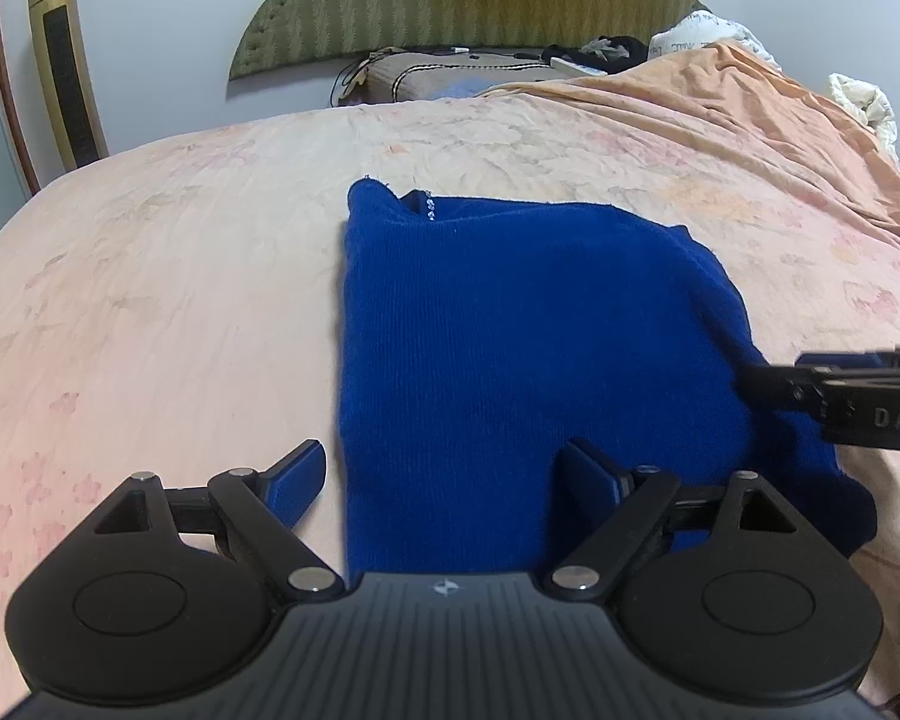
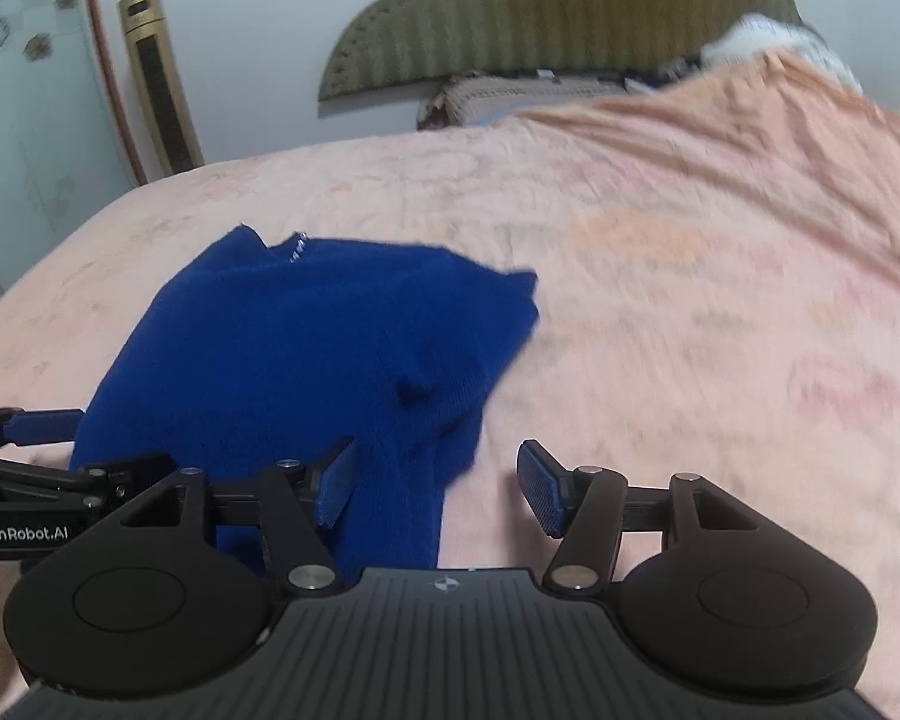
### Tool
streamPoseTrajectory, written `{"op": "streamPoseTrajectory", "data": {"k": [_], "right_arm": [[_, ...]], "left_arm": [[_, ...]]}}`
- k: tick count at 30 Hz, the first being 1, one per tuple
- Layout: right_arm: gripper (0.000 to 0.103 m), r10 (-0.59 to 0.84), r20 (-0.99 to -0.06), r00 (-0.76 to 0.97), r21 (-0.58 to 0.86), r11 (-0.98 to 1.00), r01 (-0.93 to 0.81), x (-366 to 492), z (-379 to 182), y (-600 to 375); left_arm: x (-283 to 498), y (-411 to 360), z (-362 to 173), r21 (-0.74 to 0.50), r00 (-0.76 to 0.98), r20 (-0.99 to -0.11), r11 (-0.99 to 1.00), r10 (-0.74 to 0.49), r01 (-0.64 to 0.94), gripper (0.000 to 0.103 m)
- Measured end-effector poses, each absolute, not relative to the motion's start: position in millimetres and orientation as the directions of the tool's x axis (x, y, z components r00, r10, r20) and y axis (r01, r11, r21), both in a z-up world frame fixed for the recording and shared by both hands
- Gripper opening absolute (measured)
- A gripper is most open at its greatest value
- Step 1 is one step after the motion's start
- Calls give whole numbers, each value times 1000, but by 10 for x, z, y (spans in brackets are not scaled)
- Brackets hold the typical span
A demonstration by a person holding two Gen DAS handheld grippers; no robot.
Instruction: Fold small clothes
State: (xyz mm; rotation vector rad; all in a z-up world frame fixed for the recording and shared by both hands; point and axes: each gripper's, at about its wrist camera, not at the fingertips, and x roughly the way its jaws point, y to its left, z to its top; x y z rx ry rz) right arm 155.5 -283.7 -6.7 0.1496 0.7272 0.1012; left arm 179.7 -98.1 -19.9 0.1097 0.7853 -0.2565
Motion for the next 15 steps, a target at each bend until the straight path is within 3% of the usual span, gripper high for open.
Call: {"op": "streamPoseTrajectory", "data": {"k": [4, 7, 13, 15], "right_arm": [[63, 183, -659, 730, 201, 978, -63, 1373, -84, -2863], [63, 267, -663, 699, 275, 956, -105, 1252, -129, -2894], [65, 357, -637, 683, 368, 920, -137, 1149, -206, -2913], [52, 386, -627, 676, 392, 907, -154, 1152, -211, -2886]], "left_arm": [[1741, -860, -195, -5, 675, -703, 951, -223, 308, 88], [1702, -701, -220, -24, 674, -697, 948, -243, 317, 95], [1724, -338, -353, -264, 609, -686, 917, -397, 301, 95], [1716, -312, -362, -302, 603, -670, 901, -433, 311, 94]]}}
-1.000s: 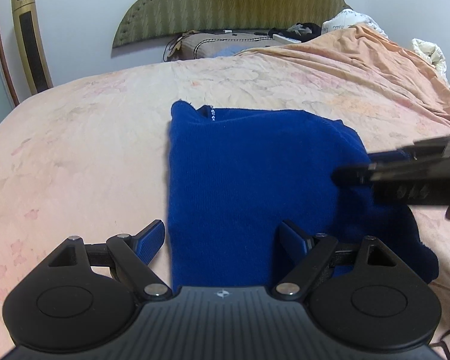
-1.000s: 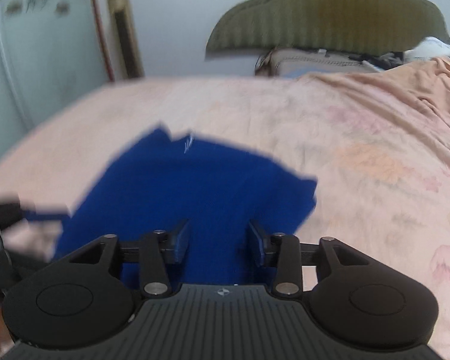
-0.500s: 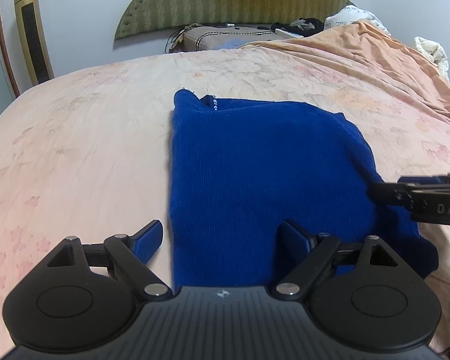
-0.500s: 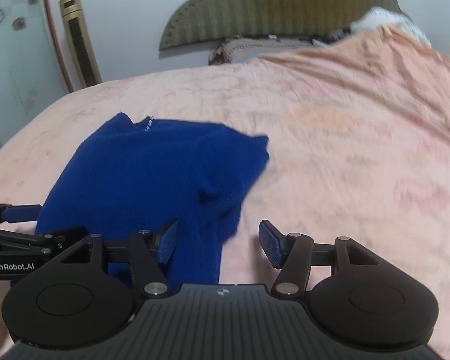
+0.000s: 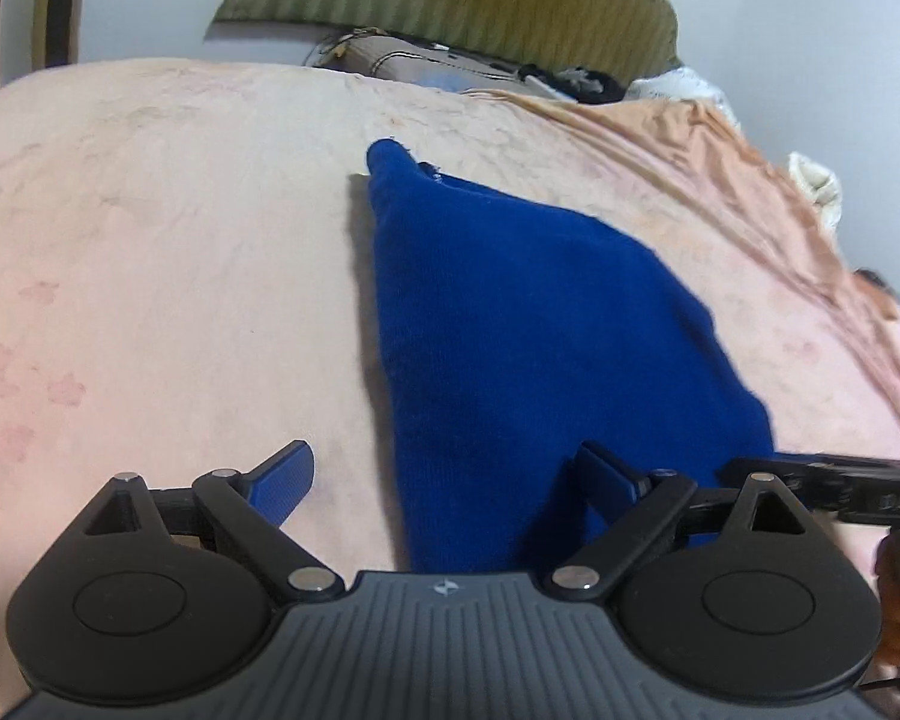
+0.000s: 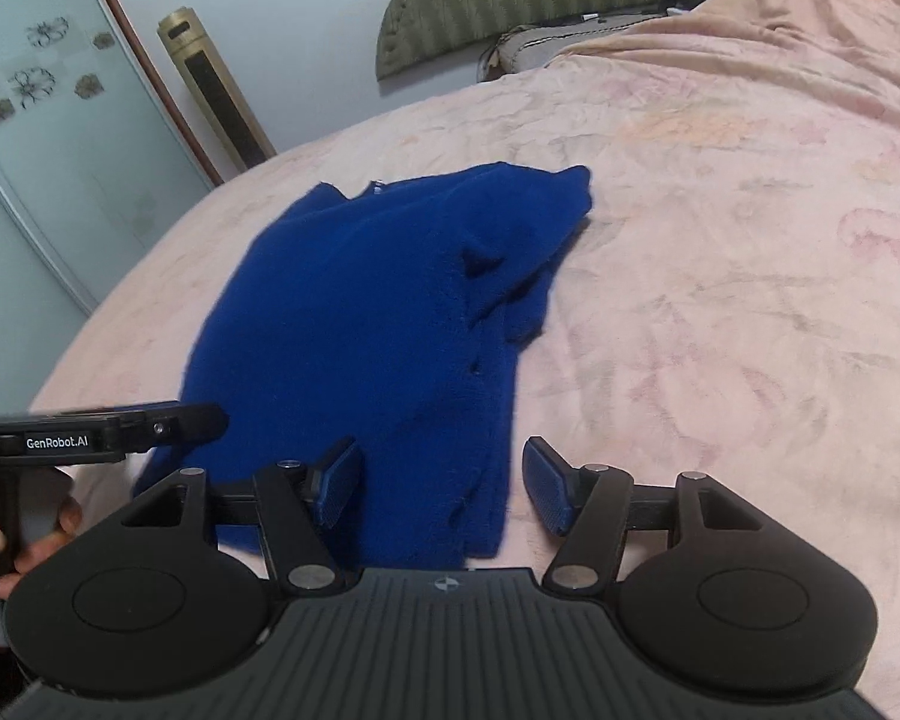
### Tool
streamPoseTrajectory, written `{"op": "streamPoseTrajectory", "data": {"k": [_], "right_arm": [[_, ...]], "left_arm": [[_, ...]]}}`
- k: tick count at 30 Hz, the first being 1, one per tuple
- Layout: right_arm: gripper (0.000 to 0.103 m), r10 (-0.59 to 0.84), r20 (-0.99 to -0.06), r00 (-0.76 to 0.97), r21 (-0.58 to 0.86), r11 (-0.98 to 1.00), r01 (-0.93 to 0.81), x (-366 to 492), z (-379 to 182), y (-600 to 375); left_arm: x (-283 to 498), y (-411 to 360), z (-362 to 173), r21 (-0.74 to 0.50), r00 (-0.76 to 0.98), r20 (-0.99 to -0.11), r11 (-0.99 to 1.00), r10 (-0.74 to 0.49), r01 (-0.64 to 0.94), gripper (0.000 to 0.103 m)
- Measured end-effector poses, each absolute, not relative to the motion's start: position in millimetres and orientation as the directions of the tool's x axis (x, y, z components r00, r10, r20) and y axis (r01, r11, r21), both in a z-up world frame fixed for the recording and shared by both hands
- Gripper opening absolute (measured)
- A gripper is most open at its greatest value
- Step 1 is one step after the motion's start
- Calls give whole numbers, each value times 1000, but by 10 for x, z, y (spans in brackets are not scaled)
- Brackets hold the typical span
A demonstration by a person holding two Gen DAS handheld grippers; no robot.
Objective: Fold small clothes
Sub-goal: 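Pinch the blue sweater's folded edge with the left tool while the right tool pinches it too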
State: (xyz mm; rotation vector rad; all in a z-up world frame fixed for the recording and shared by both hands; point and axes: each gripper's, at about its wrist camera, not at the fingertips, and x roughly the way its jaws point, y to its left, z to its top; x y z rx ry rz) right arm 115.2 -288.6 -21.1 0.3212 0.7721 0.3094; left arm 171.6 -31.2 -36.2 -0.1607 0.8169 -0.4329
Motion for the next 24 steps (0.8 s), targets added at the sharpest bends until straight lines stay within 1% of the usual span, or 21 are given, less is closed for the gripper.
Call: {"op": "streamPoseTrajectory", "data": {"k": [1, 2, 4, 5, 7, 8, 9, 12, 15, 18, 21, 22, 23, 24], "right_arm": [[42, 387, -630, 674, 389, 908, -158, 1159, -217, -2851], [33, 377, -634, 675, 378, 913, -155, 1165, -216, -2838], [32, 371, -638, 675, 358, 919, -166, 1171, -201, -2814], [35, 372, -637, 675, 356, 919, -170, 1198, -187, -2833], [50, 356, -638, 683, 356, 923, -149, 1291, -161, -2909], [64, 348, -635, 690, 357, 924, -137, 1357, -157, -2952], [69, 348, -625, 699, 359, 923, -139, 1439, -148, -2995], [68, 395, -611, 686, 417, 897, -145, 1749, -212, -3098], [66, 455, -570, 684, 491, 856, -160, 2010, -265, -3165], [62, 487, -538, 688, 529, 831, -173, 2235, -306, -3190], [57, 522, -506, 686, 577, 797, -181, 2451, -345, -3199], [56, 534, -497, 684, 596, 783, -179, 2525, -364, -3203], [51, 544, -492, 680, 607, 774, -179, 2592, -382, -3195], [42, 547, -493, 677, 606, 774, -184, 2645, -391, -3174]], "left_arm": [[1717, -318, -368, -309, 599, -665, 895, -445, 321, 94], [1710, -333, -364, -310, 598, -663, 892, -451, 329, 89], [1716, -378, -326, -291, 589, -659, 881, -467, 373, 86], [1734, -398, -289, -275, 597, -652, 879, -468, 389, 86], [1813, -409, -200, -245, 627, -634, 887, -452, 392, 87], [1890, -405, -167, -248, 632, -627, 886, -455, 392, 87], [1981, -390, -154, -267, 627, -620, 879, -471, 396, 87], [2366, -337, -229, -393, 560, -634, 845, -534, 362, 87], [2665, -289, -373, -506, 512, -628, 807, -586, 304, 87], [2865, -281, -476, -579, 509, -588, 767, -628, 277, 86], [3060, -303, -510, -618, 506, -567, 742, -650, 260, 85], [3120, -319, -519, -624, 509, -566, 740, -649, 250, 74], [3178, -340, -529, -625, 508, -571, 743, -645, 241, 55], [3221, -357, -542, -621, 500, -581, 747, -643, 239, 47]]}}
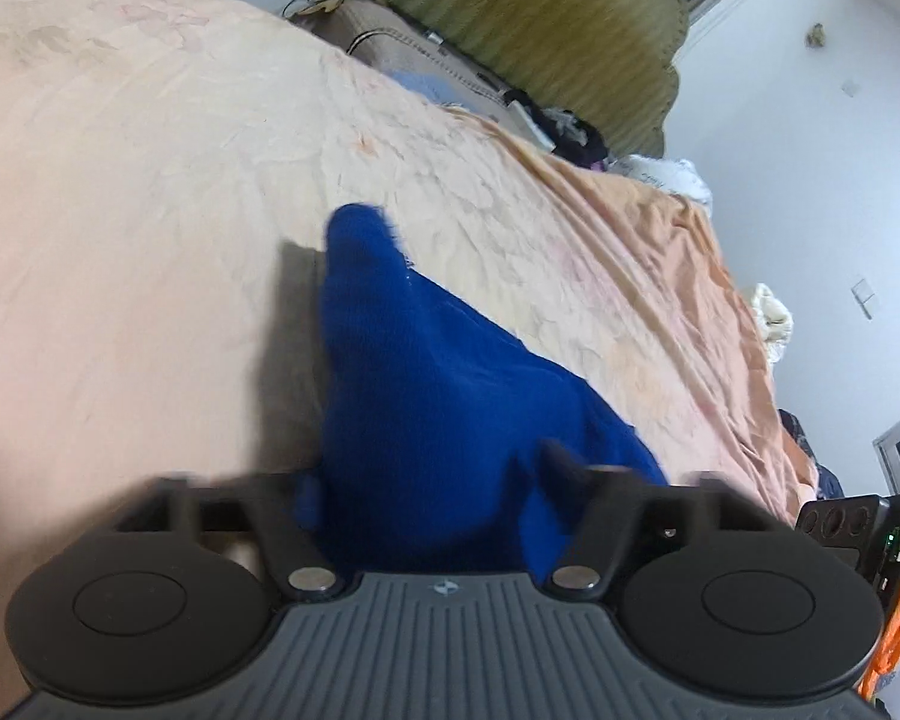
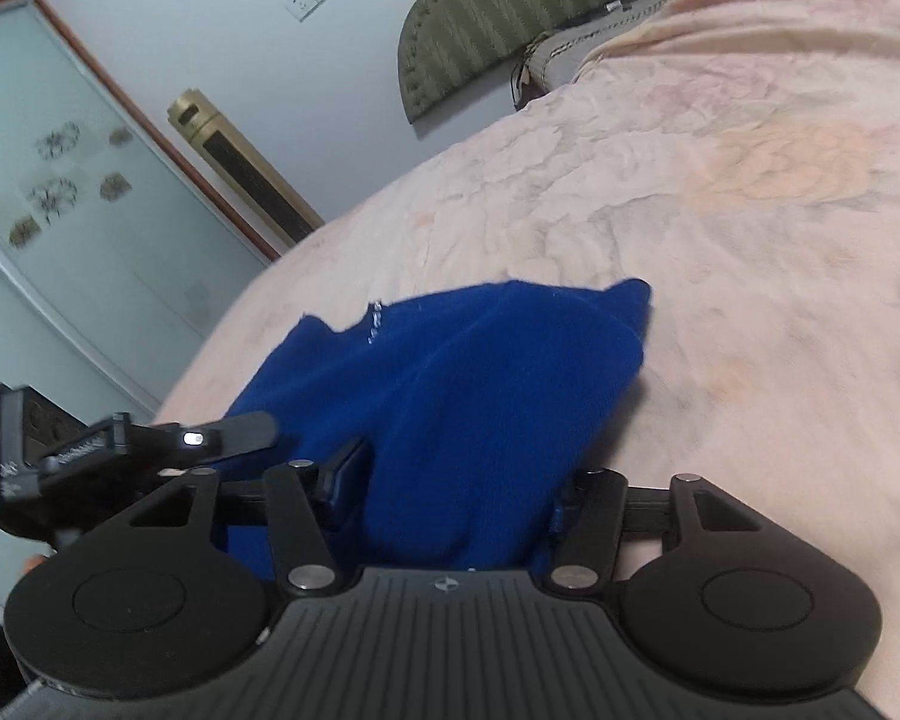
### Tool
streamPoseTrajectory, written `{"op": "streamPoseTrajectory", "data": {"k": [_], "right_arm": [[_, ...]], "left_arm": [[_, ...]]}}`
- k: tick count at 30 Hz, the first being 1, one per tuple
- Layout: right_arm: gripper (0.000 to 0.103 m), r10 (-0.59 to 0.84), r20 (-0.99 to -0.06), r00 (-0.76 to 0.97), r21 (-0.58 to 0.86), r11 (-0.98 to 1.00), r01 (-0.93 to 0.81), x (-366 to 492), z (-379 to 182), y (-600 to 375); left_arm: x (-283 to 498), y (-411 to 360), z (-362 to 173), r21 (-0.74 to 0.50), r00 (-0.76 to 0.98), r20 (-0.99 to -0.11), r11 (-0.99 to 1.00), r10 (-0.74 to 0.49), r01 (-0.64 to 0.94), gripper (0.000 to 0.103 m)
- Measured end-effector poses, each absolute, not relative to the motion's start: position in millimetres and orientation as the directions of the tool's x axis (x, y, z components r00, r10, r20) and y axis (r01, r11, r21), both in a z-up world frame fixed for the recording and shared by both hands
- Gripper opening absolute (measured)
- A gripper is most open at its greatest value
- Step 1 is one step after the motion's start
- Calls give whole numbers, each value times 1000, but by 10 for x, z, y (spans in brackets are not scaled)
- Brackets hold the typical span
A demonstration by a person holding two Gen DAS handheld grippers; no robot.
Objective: Fold small clothes
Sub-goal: 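Pinch the blue sweater's folded edge with the left tool while the right tool pinches it too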
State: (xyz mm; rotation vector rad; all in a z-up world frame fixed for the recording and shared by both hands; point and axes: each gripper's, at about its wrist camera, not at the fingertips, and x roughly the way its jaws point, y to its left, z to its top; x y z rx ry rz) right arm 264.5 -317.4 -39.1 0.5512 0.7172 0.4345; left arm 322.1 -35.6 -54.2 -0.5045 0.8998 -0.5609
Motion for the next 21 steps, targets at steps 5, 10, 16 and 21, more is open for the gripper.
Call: {"op": "streamPoseTrajectory", "data": {"k": [5, 10, 16, 21], "right_arm": [[27, 491, -510, 706, 505, 836, -216, 2619, -256, -3042], [26, 419, -472, 776, 428, 878, -214, 2622, -52, -3013], [49, 362, -566, 741, 440, 893, -100, 2733, -165, -3115], [51, 408, -553, 727, 498, 861, -105, 2224, -165, -3297]], "left_arm": [[3186, -456, -445, -536, 532, -588, 786, -609, 308, 30], [3249, -587, -311, -479, 576, -577, 811, -579, 336, 30], [3209, -588, -302, -414, 587, -649, 872, -484, 262, 58], [2696, -413, -224, -380, 582, -639, 864, -503, 330, 67]]}}
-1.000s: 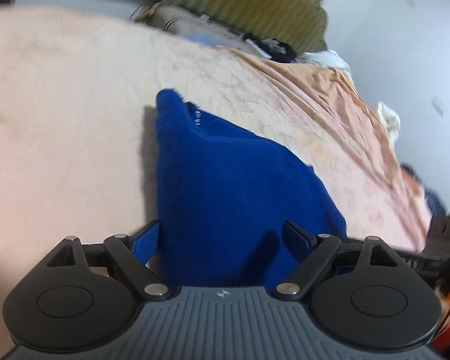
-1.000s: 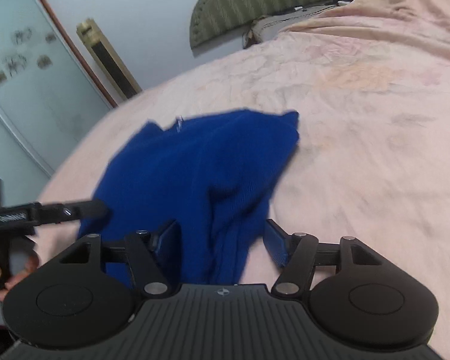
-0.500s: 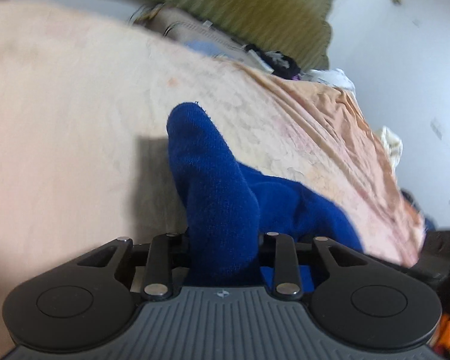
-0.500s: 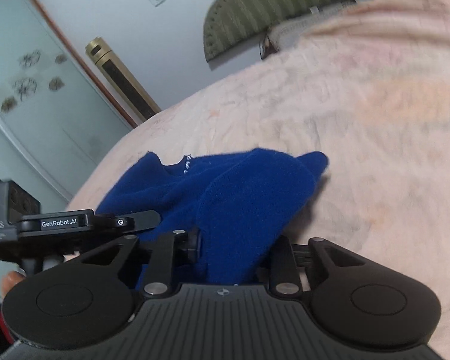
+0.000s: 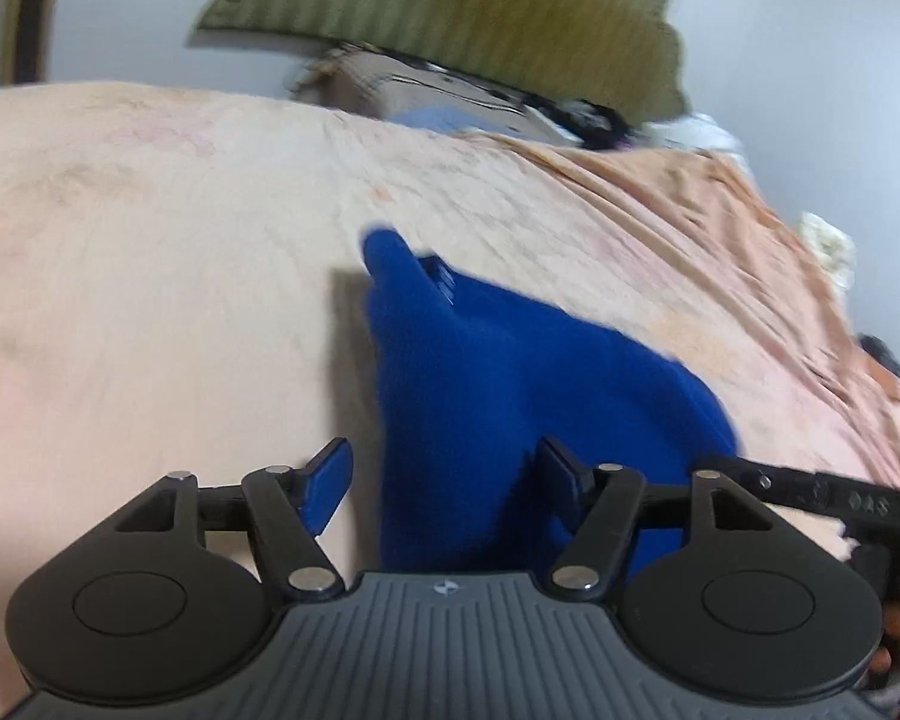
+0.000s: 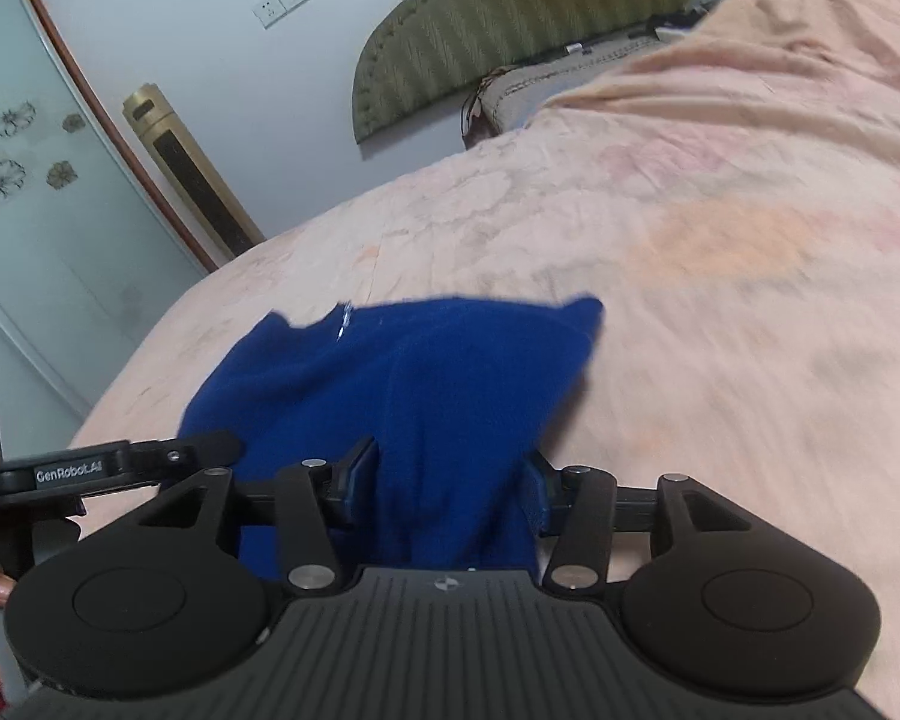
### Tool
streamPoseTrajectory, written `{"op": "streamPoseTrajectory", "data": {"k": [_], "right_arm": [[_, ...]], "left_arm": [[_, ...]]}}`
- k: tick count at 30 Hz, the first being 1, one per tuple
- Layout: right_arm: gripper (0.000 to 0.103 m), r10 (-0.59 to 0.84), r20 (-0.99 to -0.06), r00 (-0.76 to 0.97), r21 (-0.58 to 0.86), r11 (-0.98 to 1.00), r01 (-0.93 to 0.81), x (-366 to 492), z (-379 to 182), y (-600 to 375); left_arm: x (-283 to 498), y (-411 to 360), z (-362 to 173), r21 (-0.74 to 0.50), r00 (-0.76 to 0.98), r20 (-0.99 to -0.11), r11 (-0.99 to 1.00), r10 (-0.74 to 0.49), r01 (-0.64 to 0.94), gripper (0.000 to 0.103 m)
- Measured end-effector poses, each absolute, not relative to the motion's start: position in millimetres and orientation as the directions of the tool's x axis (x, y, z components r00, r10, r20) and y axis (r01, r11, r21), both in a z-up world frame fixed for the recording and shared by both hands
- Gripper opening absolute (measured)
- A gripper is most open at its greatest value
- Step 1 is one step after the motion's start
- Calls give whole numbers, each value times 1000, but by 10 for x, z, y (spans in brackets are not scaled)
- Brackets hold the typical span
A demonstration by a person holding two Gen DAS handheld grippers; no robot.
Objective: Fold small clothes
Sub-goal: 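Pinch the blue sweater's folded edge with the left tool while the right tool pinches it too, then open both tools, release the sweater edge and pull back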
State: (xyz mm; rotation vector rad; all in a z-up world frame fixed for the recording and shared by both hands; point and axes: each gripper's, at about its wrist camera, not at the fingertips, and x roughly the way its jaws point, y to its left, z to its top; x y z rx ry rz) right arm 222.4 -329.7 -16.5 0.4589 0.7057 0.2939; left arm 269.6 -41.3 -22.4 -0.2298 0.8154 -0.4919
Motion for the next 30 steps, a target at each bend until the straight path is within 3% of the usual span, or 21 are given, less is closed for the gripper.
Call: {"op": "streamPoseTrajectory", "data": {"k": [5, 8, 9, 10, 11, 13, 16, 20, 22, 24, 27, 29, 30], "right_arm": [[51, 532, -544, 649, 607, 784, -133, 1731, -317, -3380], [51, 567, -517, 641, 612, 768, -186, 1503, -370, -3305], [44, 551, -519, 654, 596, 781, -186, 1467, -366, -3273], [36, 533, -527, 661, 585, 793, -173, 1459, -364, -3249], [21, 517, -540, 665, 577, 802, -155, 1468, -363, -3235], [17, 496, -548, 674, 576, 808, -127, 1484, -333, -3179], [15, 465, -539, 702, 552, 825, -124, 1391, -198, -3117], [18, 433, -523, 734, 535, 837, -113, 1265, -121, -3178], [28, 335, -589, 736, 452, 891, -44, 1270, -153, -3130], [46, 226, -608, 761, 342, 940, -7, 1179, -138, -3037], [57, 201, -599, 775, 291, 956, -23, 1058, -118, -2895], [62, 183, -617, 765, 246, 969, -33, 1047, -168, -2786], [62, 155, -630, 761, 209, 978, -26, 1033, -195, -2734]], "left_arm": [[2297, -248, -422, -504, 455, -630, 777, -630, 377, 67], [2073, -208, -450, -509, 474, -596, 761, -648, 402, 65], [2035, -213, -451, -504, 478, -596, 763, -646, 404, 59], [2017, -226, -455, -496, 481, -603, 771, -637, 399, 38], [2012, -241, -450, -479, 486, -615, 784, -621, 395, 28], [1983, -233, -421, -467, 503, -623, 800, -600, 376, 17], [1892, -198, -302, -470, 531, -599, 800, -600, 374, 14], [1845, -325, -257, -340, 567, -656, 865, -499, 368, 15], [1824, -402, -290, -300, 571, -687, 891, -450, 342, 16], [1746, -482, -259, -236, 603, -686, 909, -406, 343, 21], [1659, -560, -239, -155, 639, -689, 931, -342, 331, 37], [1639, -587, -259, -134, 645, -698, 941, -312, 311, 58], [1626, -593, -269, -132, 649, -697, 945, -304, 300, 60]]}}
